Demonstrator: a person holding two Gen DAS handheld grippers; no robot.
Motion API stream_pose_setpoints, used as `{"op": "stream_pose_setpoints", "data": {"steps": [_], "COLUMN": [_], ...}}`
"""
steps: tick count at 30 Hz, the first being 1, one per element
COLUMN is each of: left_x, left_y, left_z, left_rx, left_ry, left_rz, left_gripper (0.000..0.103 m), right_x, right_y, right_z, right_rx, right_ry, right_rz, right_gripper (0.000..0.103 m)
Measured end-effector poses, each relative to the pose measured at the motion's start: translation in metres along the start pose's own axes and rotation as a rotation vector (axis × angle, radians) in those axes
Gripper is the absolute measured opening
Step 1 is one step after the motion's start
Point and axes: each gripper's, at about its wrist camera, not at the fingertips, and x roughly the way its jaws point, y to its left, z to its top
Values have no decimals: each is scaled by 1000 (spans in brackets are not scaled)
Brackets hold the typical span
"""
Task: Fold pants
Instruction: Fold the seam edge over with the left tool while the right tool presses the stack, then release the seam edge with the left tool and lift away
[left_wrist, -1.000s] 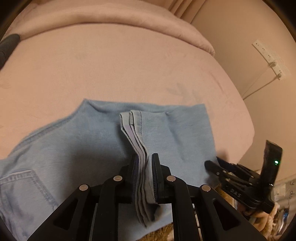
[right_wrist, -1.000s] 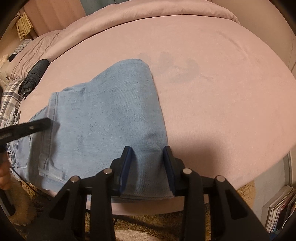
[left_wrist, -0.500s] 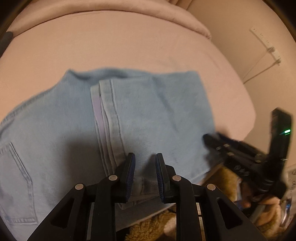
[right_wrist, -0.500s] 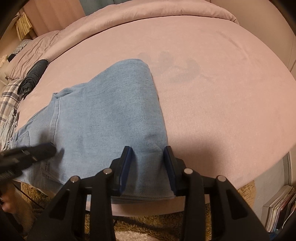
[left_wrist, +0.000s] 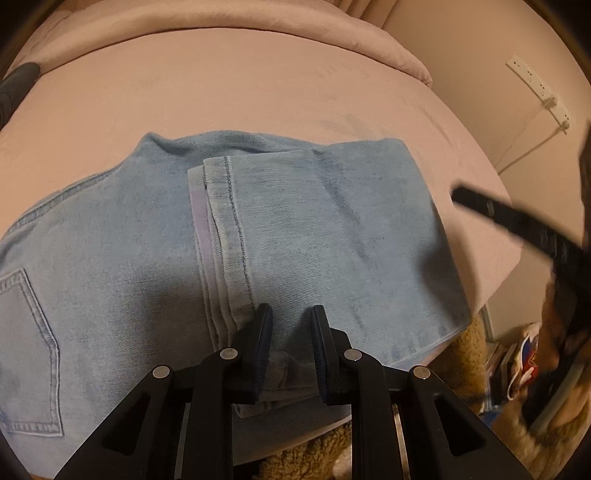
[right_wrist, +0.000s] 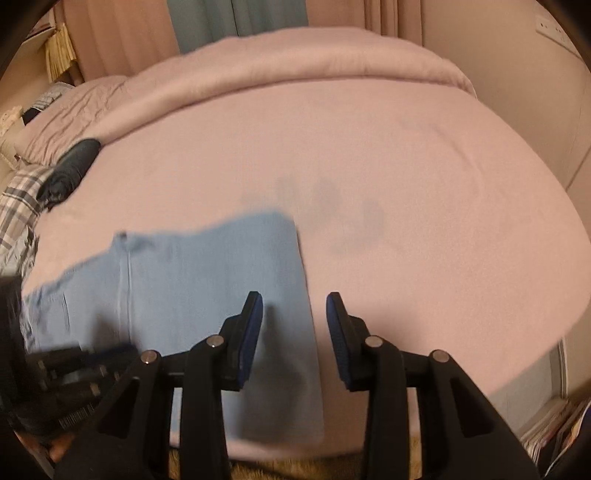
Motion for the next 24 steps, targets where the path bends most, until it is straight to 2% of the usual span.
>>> {"op": "stream_pose_setpoints", "data": {"steps": [2, 5, 10, 17, 24], "left_x": [-1, 1, -5, -8, -11], "left_y": [1, -3, 5, 9, 15], "left_z": [-1, -1, -10, -17, -16], "left_rx": [2, 1, -1, -14, -27], "left_ry": [-4, -11, -13, -19, -12], "left_rz": [3, 7, 3, -12, -23], "left_gripper": [19, 19, 19, 20, 20], "right_x": [11, 41, 85, 76, 45], "right_y": [1, 6, 9, 14, 15], "right_z": [14, 25, 21, 13, -40], "right_rx": [5, 22, 24, 3, -59], "right_ry": [6, 65, 135, 100, 81], "right_rz": [32, 62, 13, -15, -31], "right_gripper": [29, 26, 30, 30, 30]}}
